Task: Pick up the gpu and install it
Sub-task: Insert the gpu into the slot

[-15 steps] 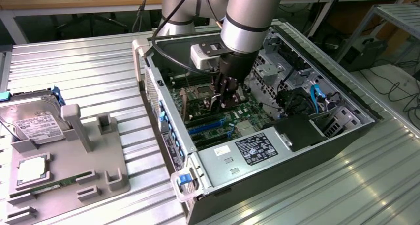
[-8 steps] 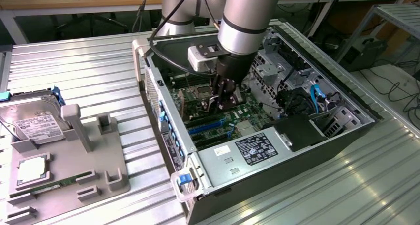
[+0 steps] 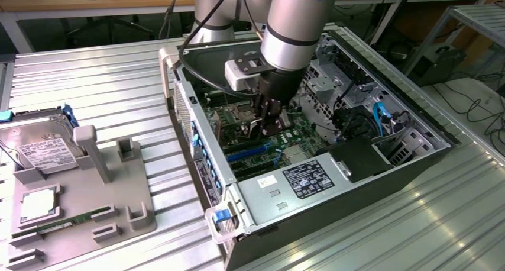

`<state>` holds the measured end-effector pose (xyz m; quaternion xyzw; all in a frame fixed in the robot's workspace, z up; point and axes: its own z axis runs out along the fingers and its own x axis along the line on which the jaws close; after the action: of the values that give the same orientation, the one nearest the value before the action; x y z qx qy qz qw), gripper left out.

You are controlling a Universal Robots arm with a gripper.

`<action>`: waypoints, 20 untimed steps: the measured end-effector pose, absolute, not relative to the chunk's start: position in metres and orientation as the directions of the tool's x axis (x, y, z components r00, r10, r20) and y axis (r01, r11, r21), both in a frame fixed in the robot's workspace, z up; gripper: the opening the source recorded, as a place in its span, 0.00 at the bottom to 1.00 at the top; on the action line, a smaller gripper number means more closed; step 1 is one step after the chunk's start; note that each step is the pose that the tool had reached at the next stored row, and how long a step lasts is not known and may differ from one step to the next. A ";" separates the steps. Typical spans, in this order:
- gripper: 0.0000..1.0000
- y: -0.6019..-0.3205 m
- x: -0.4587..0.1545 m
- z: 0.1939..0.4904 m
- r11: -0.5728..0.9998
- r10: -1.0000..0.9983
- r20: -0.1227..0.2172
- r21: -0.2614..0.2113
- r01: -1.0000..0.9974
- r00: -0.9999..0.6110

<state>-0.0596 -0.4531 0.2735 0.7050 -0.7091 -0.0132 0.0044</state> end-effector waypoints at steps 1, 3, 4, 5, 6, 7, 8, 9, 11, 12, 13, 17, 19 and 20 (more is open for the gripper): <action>0.28 -0.453 -0.060 0.273 0.006 -1.000 -0.012 0.025 -1.000 -0.006; 0.28 -0.455 -0.061 0.271 0.006 -1.000 -0.012 0.025 -1.000 -0.006; 0.28 -0.455 -0.061 0.269 0.006 -1.000 -0.013 0.025 -1.000 -0.006; 0.28 -0.455 -0.062 0.268 0.006 -1.000 -0.012 0.025 -1.000 -0.006; 0.28 -0.455 -0.063 0.268 0.006 -1.000 -0.013 0.025 -1.000 -0.006; 0.28 -0.456 -0.063 0.267 0.006 -1.000 -0.012 0.025 -1.000 -0.006; 0.28 -0.456 -0.063 0.266 0.006 -1.000 -0.012 0.025 -1.000 -0.006; 0.28 -0.457 -0.064 0.266 0.006 -1.000 -0.012 0.025 -1.000 -0.006; 0.28 -0.458 -0.065 0.265 0.006 -1.000 -0.013 0.025 -1.000 -0.006; 0.28 -0.458 -0.065 0.265 0.006 -1.000 -0.012 0.025 -1.000 -0.006; 0.28 -0.458 -0.066 0.265 0.006 -1.000 -0.012 0.025 -1.000 -0.006; 0.28 -0.458 -0.068 0.264 0.006 -1.000 -0.013 0.025 -1.000 -0.006; 0.28 -0.458 -0.068 0.264 0.006 -1.000 -0.012 0.025 -1.000 -0.006; 0.28 -0.458 -0.068 0.264 0.005 -1.000 -0.012 0.025 -1.000 -0.006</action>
<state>-0.0683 -0.4578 0.2643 0.7050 -0.7090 -0.0133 0.0044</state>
